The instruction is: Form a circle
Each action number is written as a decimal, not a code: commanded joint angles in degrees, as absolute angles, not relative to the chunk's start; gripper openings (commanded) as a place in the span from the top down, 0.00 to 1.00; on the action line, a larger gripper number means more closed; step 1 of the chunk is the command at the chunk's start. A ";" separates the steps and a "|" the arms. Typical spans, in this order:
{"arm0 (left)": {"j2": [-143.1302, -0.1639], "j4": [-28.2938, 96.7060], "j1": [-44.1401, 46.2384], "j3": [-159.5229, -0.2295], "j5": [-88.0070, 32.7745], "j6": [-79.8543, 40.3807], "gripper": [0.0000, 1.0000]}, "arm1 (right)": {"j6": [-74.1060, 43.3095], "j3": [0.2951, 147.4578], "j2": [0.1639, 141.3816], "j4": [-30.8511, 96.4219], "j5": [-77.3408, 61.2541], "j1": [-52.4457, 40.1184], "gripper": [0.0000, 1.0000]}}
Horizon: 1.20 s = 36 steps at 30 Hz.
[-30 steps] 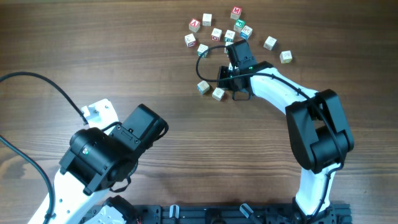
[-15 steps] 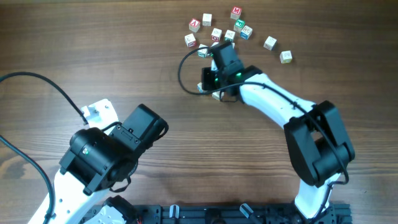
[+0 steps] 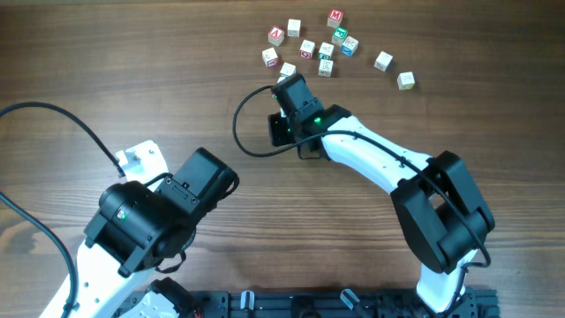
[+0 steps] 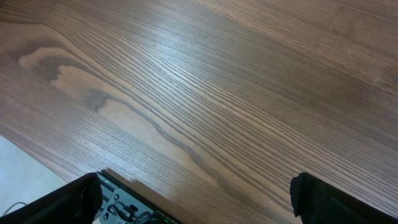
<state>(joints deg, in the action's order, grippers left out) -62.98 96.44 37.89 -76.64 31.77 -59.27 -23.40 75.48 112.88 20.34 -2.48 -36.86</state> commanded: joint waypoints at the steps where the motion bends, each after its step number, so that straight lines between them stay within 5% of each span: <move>1: -62.72 96.49 37.98 -76.44 32.10 -60.07 0.00 | -22.50 76.12 113.82 20.36 -1.28 -37.45 0.95; 36: -62.74 96.49 37.98 -76.44 32.10 -60.07 0.00 | -27.18 76.05 116.92 18.46 5.26 -38.35 0.95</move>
<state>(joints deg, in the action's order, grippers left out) -62.98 96.44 37.89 -76.64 31.77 -59.27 -26.35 75.48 116.05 18.79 3.73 -38.17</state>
